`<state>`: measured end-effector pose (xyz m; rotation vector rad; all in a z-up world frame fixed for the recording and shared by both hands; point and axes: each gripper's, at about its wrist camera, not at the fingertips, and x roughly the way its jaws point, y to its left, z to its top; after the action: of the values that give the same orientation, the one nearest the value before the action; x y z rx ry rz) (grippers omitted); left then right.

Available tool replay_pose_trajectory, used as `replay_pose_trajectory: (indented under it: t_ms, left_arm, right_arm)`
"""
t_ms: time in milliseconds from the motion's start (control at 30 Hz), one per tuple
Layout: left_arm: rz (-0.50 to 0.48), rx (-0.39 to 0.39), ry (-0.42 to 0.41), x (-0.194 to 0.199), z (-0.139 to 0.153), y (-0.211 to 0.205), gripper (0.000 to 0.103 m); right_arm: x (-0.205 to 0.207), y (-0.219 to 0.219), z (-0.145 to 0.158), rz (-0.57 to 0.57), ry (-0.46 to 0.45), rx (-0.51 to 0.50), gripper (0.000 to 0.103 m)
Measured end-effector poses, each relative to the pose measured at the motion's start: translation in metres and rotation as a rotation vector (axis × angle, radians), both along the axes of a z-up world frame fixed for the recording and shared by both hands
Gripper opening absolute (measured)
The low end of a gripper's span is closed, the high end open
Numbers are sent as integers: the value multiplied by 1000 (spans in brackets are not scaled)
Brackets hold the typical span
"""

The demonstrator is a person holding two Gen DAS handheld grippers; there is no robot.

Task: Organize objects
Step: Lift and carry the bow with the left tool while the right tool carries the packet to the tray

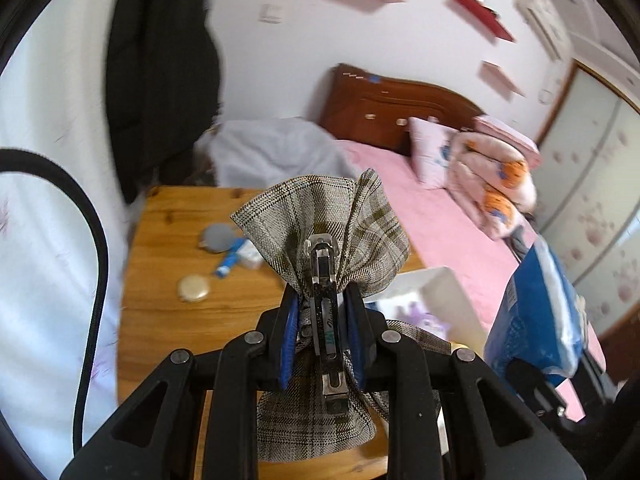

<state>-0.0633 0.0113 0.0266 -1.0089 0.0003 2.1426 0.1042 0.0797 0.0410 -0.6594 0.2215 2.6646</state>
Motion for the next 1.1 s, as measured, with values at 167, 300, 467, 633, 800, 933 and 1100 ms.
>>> replay_pose_trajectory:
  t_ms: [167,300,467,633,800,933,1100]
  left_arm:
    - [-97,-14,18,24,5,49,24]
    - [-122,-57,39,40,2,82,24]
    - [-129,-106,99,56,1,105,24]
    - [-128,-149,130,61,-8,128,24]
    - [-126,-225,137,59,-31,156,24]
    - [-139,-285,126,59,-52,175,24]
    - [-148,-349,91,56,-77,192,24]
  right_arm:
    - [56,23,-10,-163,34,-43,54]
    - [71,40,-34,-227,-4,-52,54]
    - [70,57,-65,-214,-74,-108,54]
    - [64,69,-100,-164,-192,-178,54]
    - [58,91,-135,-143,-260,-341,54]
    - [60,103,-161,-165,-303,-442,54]
    - [61,116,-181,-213,-351,-496,54]
